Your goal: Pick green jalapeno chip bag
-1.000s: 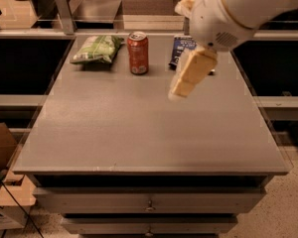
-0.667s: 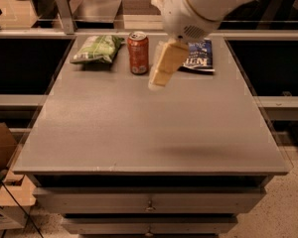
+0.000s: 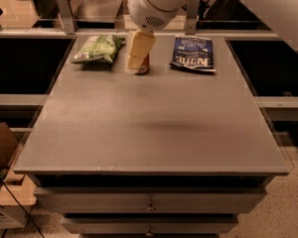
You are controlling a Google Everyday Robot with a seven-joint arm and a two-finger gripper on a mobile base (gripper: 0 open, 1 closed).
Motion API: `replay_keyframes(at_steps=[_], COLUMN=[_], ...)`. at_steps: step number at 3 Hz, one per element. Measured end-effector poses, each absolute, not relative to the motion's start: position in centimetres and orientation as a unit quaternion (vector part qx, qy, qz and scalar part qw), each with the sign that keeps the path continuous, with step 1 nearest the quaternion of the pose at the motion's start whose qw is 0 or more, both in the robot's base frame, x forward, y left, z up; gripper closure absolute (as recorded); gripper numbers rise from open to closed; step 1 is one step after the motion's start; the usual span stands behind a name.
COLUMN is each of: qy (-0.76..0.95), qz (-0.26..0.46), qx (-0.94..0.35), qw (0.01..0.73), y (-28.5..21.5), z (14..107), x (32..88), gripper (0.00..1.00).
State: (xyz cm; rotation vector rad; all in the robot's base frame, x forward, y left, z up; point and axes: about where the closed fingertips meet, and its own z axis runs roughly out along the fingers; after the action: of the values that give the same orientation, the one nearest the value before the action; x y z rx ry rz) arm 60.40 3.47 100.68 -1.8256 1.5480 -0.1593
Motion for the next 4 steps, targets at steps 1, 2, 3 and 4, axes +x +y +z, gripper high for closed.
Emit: replay_keyframes(at_steps=[1,2,3,4], qy=[0.585,0.585,0.575,0.568], qz=[-0.058,-0.058,-0.073,-0.097], qx=[-0.723,-0.723,-0.729,-0.73], qw=[0.363,0.363,0.363,0.368], y=[7.1,7.1,9.2,11.9], z=[99.6,99.6,98.9,97.8], x=[63.7,63.7,65.1,67.7], gripper=[0.0,0.0,0.0,0.0])
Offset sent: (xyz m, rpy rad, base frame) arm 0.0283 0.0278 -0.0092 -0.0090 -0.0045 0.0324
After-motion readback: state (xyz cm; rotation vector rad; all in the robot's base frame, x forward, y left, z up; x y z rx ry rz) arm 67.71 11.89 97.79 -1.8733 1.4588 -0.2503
